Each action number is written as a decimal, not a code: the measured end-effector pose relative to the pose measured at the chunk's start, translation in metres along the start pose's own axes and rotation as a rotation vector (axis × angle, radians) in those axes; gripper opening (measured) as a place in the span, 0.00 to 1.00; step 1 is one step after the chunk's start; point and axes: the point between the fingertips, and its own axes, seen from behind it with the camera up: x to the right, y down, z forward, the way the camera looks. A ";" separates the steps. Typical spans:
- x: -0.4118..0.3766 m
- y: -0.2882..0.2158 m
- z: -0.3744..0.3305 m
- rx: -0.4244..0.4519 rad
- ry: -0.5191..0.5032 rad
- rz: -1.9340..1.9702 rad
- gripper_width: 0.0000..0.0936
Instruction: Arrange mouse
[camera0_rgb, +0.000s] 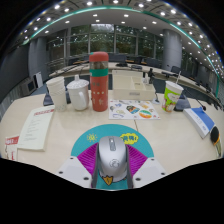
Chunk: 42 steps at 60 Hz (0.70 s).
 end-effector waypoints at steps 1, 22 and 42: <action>0.001 0.004 0.003 -0.007 -0.002 0.001 0.45; -0.010 -0.002 -0.057 -0.013 -0.008 -0.017 0.93; -0.038 -0.002 -0.264 0.052 0.089 -0.042 0.92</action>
